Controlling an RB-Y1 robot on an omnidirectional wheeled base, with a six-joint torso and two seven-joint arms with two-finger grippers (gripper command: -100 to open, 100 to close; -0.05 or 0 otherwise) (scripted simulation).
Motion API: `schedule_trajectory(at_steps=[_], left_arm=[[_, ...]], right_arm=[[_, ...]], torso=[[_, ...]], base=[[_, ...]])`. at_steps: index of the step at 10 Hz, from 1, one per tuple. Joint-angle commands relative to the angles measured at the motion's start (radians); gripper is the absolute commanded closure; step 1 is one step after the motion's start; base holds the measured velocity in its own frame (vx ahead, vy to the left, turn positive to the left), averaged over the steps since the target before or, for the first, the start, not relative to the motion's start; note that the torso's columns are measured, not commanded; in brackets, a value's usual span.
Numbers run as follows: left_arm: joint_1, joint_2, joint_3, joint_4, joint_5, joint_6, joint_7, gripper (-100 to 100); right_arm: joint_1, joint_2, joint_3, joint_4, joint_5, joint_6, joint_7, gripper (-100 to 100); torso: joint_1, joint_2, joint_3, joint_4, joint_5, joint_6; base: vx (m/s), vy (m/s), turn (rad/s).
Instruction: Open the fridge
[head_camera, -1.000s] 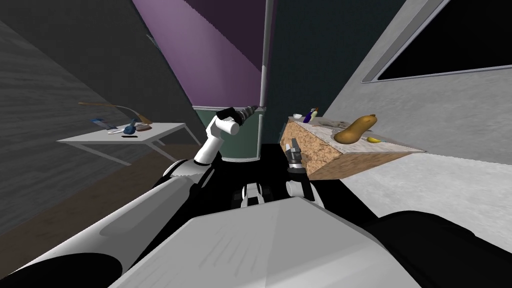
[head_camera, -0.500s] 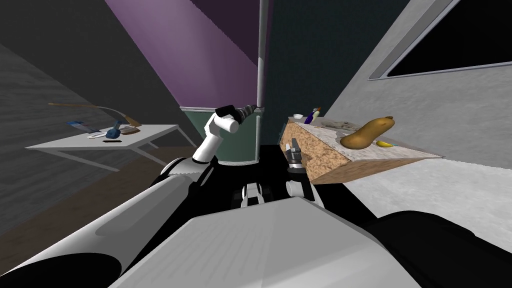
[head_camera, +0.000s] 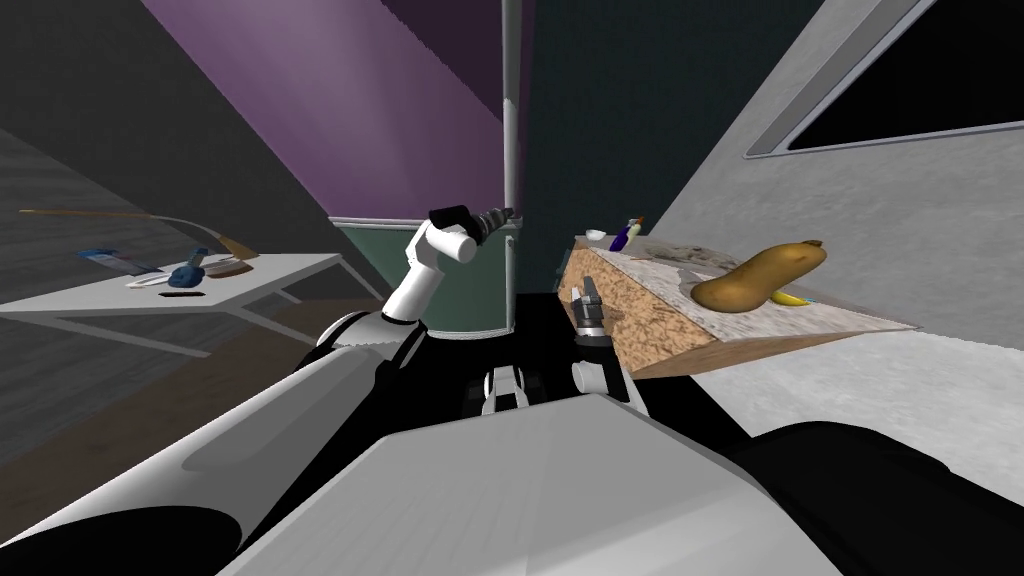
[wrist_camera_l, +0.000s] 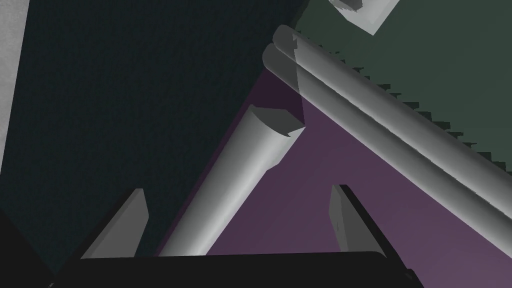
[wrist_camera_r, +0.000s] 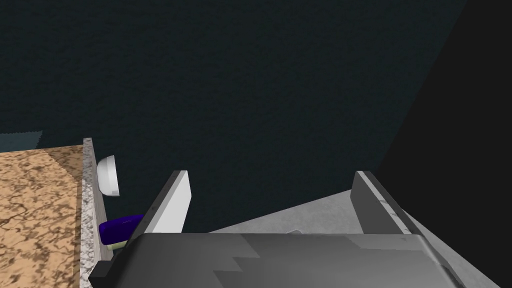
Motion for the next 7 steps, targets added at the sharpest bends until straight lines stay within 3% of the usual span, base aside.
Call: schedule_trajectory(at_steps=[1,4,6,7], left_arm=[[-0.016,0.010,-0.002,0.006,0.000,0.019,-0.008,-100],[-0.030,0.020,-0.003,0.014,-0.003,0.037,-0.014,-100],[-0.028,0.017,-0.003,0.012,-0.004,0.034,-0.012,-100],[-0.028,0.017,-0.003,0.012,-0.004,0.034,-0.012,100]], right_arm=[[0.000,0.000,0.000,0.000,0.000,0.000,0.000,0],[0.000,0.000,0.000,0.000,0.000,0.000,0.000,0],[0.000,0.000,0.000,0.000,0.000,0.000,0.000,0],[0.000,0.000,0.000,0.000,0.000,0.000,0.000,0]], torso=[[0.000,0.000,0.000,0.000,0.000,0.000],[0.000,0.001,0.001,0.000,0.000,0.000],[0.001,0.005,0.003,0.001,0.000,0.000],[0.001,0.007,0.004,0.002,0.000,0.000]], base=[[0.188,-0.071,-0.029],[0.182,-0.062,-0.029],[0.051,-0.016,0.000],[0.009,-0.005,-0.027]])
